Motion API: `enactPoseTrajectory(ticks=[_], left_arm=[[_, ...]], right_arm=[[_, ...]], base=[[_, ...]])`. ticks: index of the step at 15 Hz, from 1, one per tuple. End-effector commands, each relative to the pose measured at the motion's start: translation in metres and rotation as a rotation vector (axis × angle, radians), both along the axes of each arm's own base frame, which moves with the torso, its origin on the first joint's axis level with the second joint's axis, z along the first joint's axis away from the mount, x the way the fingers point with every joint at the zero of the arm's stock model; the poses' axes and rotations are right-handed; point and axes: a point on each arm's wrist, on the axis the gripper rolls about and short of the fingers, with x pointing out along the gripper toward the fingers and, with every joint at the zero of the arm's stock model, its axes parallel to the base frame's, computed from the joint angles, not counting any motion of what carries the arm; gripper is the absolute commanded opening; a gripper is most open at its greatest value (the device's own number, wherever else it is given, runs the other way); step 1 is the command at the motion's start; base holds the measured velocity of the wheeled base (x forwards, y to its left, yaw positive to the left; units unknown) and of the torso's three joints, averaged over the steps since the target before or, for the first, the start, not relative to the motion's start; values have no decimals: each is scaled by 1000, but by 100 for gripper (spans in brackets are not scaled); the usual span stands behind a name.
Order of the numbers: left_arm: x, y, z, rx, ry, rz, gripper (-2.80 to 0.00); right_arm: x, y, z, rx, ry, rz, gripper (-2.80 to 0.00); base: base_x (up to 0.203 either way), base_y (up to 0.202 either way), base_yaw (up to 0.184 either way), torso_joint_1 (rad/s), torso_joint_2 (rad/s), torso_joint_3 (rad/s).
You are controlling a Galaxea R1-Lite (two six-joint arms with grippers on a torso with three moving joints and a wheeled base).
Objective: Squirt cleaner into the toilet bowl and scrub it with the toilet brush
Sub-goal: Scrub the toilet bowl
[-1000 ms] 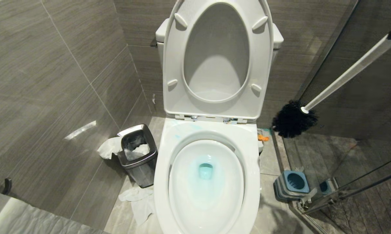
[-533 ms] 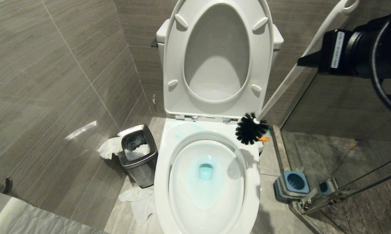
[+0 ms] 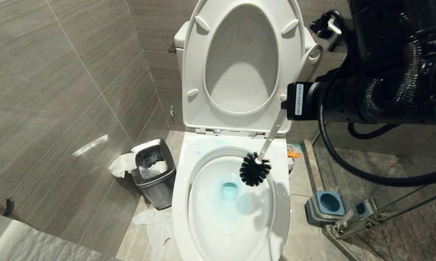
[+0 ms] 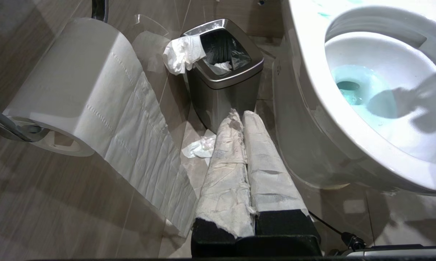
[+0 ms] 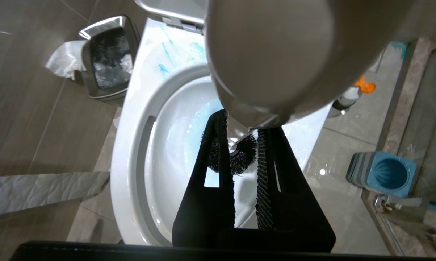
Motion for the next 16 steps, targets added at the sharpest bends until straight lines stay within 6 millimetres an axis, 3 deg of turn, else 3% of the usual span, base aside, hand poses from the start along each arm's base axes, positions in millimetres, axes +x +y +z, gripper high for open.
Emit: enactPoseTrajectory(ticks=[1,8,16], left_arm=[[0,0,0,-1,2,0,-280],[0,0,0,-1,2,0,-280],[0,0,0,-1,2,0,-280]], right_arm=[[17,16,-23,-22,50,-22,-280],[52,50,-67,-38,82,-20,-280],[81,76,-103,-58,89,-20,-280]], base=[[0,0,0,0,0,0],[0,0,0,0,0,0],[0,0,0,0,0,0]])
